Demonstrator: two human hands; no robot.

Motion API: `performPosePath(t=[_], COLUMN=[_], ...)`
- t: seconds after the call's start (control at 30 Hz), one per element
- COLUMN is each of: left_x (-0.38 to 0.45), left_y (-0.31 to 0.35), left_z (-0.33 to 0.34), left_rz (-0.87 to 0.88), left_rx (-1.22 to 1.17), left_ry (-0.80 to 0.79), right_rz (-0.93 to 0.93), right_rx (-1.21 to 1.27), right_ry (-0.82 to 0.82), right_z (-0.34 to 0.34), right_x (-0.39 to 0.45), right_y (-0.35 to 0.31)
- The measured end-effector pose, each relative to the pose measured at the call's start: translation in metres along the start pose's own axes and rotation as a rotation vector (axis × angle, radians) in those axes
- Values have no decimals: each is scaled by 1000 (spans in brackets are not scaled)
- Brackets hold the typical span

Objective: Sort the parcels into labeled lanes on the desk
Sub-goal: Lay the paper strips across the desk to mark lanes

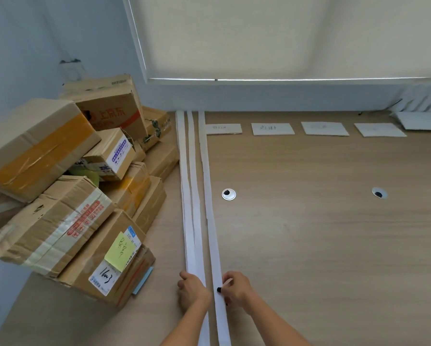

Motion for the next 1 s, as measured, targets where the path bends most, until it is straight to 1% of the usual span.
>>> performPosePath(t=[0.23,0.37,0.47,0.57,0.73,0.8,0.87,0.9,0.93,1.0], left_x=[9,18,18,9,-10,-16,-22,-26,-29,-36], left_y=[-11,-17,-20,-20,-13,-12,-11,-10,-7,3], left_z=[-10,-19,-26,-36,-49,-53,-59,-61,-62,-60], left_rz=[-33,-48,-51,-4,113,138,163,178,199,260], left_rx=[-188,-273,-445,-576,-613,-599,-577,-570,-567,-575], left_ry=[-27,-52,-42,25,139,161,193,206,212,205], right_rz=[-12,-2,23,46,72,35,-8,-30,-59,-93], right_rx=[-88,-52,-18,-19,-79,-220,-342,-306,-188,128], right_ry=[-9,-29,-10,-5,-20,-15,39,39,15,-98], right_z=[8,20,25,30,35,33,23,20,20,25], right_x=[6,10,13,13,11,8,4,0,-5,-14], right_y=[-5,-6,-2,1,7,2,-9,-16,-24,-41])
Point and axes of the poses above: each hand's wrist, its own x-axis towards the middle knuckle, its own z-axis out of the palm, y = z × x, the point moved 9 cm from there along x, towards the middle knuckle, and after that the axes turned 9 degrees about -y, right-handed, at the moved point
